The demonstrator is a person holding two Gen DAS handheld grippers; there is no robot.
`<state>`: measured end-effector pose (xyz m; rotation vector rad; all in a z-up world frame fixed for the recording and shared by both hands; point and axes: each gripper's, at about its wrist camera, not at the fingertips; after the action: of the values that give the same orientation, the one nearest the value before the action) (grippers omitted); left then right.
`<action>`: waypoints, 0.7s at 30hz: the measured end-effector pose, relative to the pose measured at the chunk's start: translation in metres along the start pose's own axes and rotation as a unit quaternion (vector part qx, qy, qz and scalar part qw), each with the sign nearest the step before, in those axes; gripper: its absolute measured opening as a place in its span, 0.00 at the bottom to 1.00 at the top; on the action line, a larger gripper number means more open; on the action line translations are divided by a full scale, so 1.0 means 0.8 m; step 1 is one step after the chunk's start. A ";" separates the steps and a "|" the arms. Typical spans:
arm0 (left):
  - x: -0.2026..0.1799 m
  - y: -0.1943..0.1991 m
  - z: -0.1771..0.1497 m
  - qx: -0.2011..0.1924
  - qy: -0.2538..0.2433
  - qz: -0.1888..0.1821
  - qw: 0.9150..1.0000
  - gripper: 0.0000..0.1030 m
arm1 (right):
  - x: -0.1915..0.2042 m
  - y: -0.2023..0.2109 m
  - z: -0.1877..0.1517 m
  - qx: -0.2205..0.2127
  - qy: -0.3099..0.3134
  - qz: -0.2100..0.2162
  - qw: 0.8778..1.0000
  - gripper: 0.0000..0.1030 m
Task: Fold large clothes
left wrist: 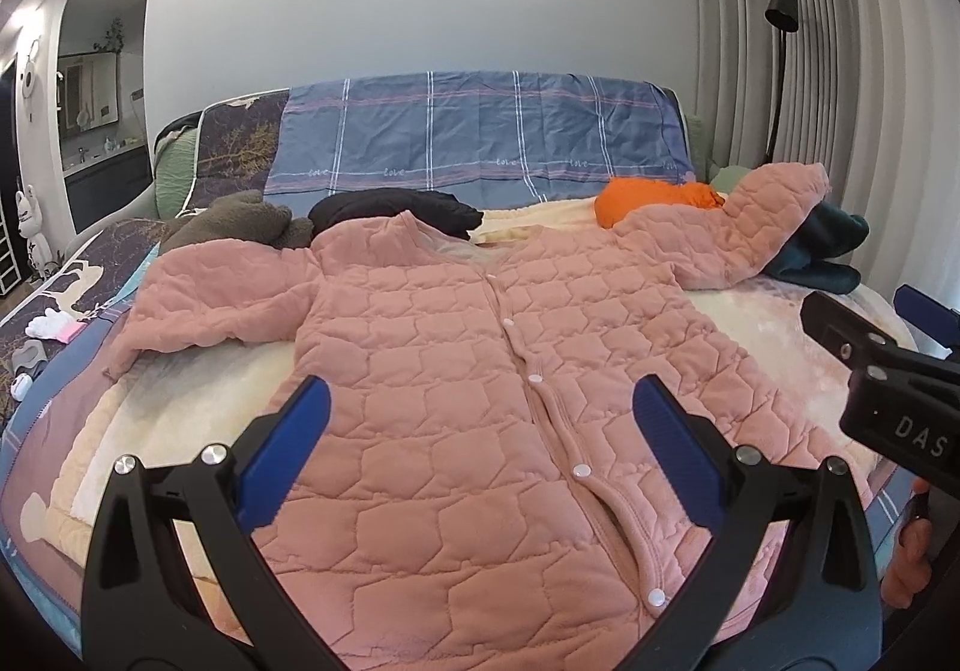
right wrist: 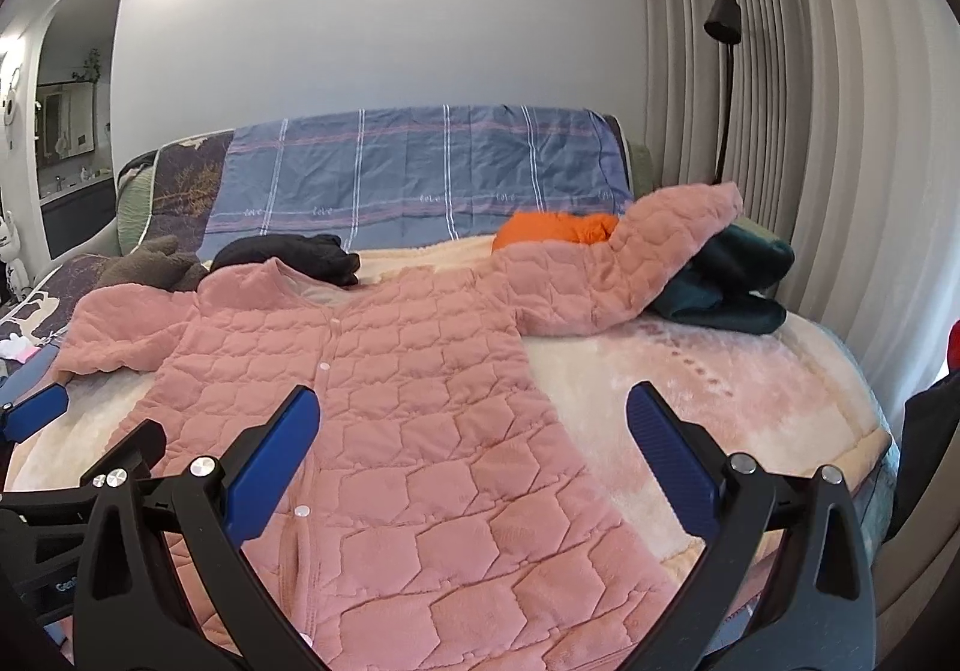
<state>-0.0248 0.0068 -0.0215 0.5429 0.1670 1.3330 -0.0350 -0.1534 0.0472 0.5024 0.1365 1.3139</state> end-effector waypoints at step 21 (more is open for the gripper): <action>-0.006 -0.009 0.004 0.006 -0.007 -0.016 1.000 0.98 | -0.015 -0.004 0.004 0.002 -0.025 0.000 1.000 0.99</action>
<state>-0.0183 0.0001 -0.0235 0.5580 0.1717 1.2970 -0.0339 -0.1658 0.0462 0.5392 0.0976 1.3007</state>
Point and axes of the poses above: each gripper's, at about its wrist camera, not at the fingertips, and y roughly against the way its jaws point, x to its left, z to its top, and after that the axes turned 13 degrees about -y, right-handed
